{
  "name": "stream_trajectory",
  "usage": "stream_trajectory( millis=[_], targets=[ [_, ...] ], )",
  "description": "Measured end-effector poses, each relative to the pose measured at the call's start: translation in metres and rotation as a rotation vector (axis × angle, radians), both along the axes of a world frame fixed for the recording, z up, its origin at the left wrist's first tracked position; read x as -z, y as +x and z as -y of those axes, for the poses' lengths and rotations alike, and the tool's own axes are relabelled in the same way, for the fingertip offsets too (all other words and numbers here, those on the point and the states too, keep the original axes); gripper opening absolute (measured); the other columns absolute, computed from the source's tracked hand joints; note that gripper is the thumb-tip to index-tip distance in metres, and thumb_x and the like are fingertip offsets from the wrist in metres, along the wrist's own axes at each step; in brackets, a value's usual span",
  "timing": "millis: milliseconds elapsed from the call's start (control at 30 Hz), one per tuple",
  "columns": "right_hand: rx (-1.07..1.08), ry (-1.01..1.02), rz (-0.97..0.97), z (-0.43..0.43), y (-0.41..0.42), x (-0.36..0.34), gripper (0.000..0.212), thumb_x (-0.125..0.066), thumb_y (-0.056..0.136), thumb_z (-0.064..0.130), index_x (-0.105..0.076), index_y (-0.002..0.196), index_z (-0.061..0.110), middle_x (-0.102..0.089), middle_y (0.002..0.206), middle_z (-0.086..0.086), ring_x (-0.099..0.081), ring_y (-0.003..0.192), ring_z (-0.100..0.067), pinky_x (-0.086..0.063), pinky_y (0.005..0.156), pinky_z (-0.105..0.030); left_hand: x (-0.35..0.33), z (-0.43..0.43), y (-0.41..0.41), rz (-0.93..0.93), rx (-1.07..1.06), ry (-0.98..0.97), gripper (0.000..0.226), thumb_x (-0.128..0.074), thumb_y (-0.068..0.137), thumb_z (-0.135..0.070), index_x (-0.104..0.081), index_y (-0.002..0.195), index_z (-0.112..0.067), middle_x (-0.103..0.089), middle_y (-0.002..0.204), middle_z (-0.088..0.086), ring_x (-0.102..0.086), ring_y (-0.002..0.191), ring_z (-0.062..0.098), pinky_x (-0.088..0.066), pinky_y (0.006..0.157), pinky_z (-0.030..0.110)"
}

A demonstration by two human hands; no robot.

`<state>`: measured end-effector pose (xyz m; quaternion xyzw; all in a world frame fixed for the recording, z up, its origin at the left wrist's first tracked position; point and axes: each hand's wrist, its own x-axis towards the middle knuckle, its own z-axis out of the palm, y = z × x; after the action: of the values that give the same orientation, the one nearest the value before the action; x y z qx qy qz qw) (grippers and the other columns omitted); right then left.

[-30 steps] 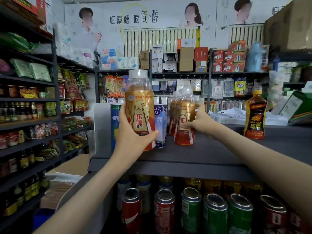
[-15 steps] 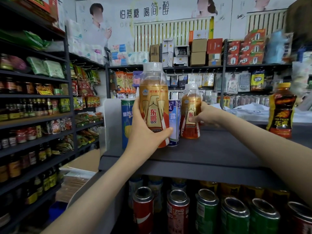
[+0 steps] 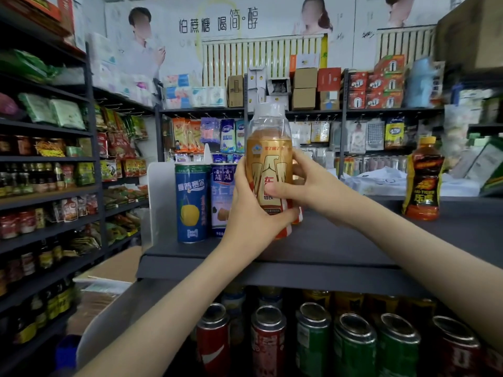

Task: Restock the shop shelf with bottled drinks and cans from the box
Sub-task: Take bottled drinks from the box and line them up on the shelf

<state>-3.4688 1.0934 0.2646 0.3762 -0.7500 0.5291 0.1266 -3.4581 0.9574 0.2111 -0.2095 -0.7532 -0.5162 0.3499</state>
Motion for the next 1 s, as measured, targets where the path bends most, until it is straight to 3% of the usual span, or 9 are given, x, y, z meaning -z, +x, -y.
stream_trajectory(
  millis=[133,267,400,567,667,733,767,833,1000],
  targets=[
    [-0.014,-0.09,0.07,-0.018,-0.006,-0.003,0.052,-0.077,0.075,0.023,-0.054,0.122,0.026,-0.07,0.106,0.004,-0.068,0.098,-0.014,-0.056,0.081,-0.035,-0.009,-0.002,0.005,-0.057,-0.042,-0.173,0.11,-0.066,0.063,-0.063,0.0,0.148,-0.04,-0.032,0.149,-0.005,-0.031,0.137,0.011,-0.027,0.114,0.041],
    [0.013,-0.115,0.137,-0.028,-0.02,-0.006,0.06,-0.072,0.079,0.015,-0.046,0.132,0.017,-0.067,0.113,-0.003,-0.068,0.098,-0.016,-0.056,0.074,-0.027,-0.019,0.018,0.004,-0.244,-0.352,-0.455,0.079,-0.03,0.074,-0.073,0.0,0.143,-0.05,-0.006,0.16,-0.005,-0.001,0.145,0.012,0.0,0.114,0.044],
    [0.117,-0.073,0.207,-0.028,-0.038,0.007,0.063,-0.071,0.082,0.011,-0.038,0.134,0.02,-0.064,0.109,-0.003,-0.067,0.093,-0.019,-0.056,0.066,-0.029,-0.013,0.039,-0.015,-0.19,-0.534,-0.764,0.084,-0.043,0.082,-0.066,0.002,0.149,-0.044,0.021,0.159,-0.001,0.024,0.143,0.018,0.016,0.112,0.049],
    [0.169,0.009,0.131,-0.023,-0.052,0.021,0.074,-0.066,0.088,0.012,-0.021,0.145,0.023,-0.057,0.107,0.014,-0.061,0.104,-0.01,-0.051,0.072,-0.018,-0.008,0.048,-0.024,-0.129,-0.698,-1.079,0.096,-0.052,0.086,-0.061,0.016,0.149,-0.038,0.026,0.157,0.006,0.031,0.141,0.031,0.02,0.109,0.054],
    [0.272,0.135,-0.116,-0.022,-0.052,0.021,0.096,-0.065,0.088,0.006,0.006,0.15,0.024,-0.034,0.131,0.026,-0.041,0.117,0.013,-0.038,0.095,-0.007,-0.008,0.051,-0.025,-0.152,-0.713,-1.083,0.095,-0.054,0.086,-0.06,0.015,0.149,-0.037,0.024,0.158,0.006,0.029,0.142,0.031,0.02,0.109,0.054],
    [0.342,0.264,-0.294,-0.02,-0.053,0.023,0.109,-0.072,0.082,0.008,0.012,0.149,0.028,-0.004,0.156,0.007,-0.007,0.138,0.003,-0.018,0.111,-0.019,-0.007,0.051,-0.025,-0.168,-0.712,-1.08,0.096,-0.054,0.086,-0.06,0.015,0.149,-0.037,0.023,0.158,0.006,0.027,0.142,0.032,0.021,0.109,0.052],
    [0.351,0.326,-0.304,-0.018,-0.051,0.024,0.114,-0.075,0.08,0.01,0.014,0.147,0.037,0.014,0.158,0.0,0.009,0.137,0.001,-0.017,0.109,-0.022,-0.007,0.051,-0.026,-0.178,-0.712,-1.077,0.097,-0.055,0.085,-0.06,0.015,0.149,-0.037,0.022,0.158,0.007,0.027,0.142,0.032,0.021,0.108,0.051],
    [0.348,0.402,-0.246,-0.015,-0.049,0.028,0.119,-0.077,0.077,0.008,0.015,0.141,0.049,0.035,0.152,-0.004,0.015,0.125,0.005,-0.027,0.098,-0.019,-0.007,0.051,-0.027,-0.197,-0.707,-1.07,0.098,-0.057,0.085,-0.058,0.013,0.149,-0.036,0.02,0.159,0.007,0.026,0.143,0.032,0.023,0.107,0.05],
    [0.338,0.395,-0.219,-0.017,-0.048,0.028,0.122,-0.073,0.078,-0.001,0.017,0.143,0.049,0.043,0.147,-0.003,0.017,0.128,-0.001,-0.042,0.091,-0.024,-0.006,0.051,-0.029,-0.202,-0.715,-1.082,0.096,-0.056,0.086,-0.057,0.013,0.15,-0.035,0.021,0.158,0.008,0.027,0.142,0.033,0.023,0.107,0.048]
  ],
)
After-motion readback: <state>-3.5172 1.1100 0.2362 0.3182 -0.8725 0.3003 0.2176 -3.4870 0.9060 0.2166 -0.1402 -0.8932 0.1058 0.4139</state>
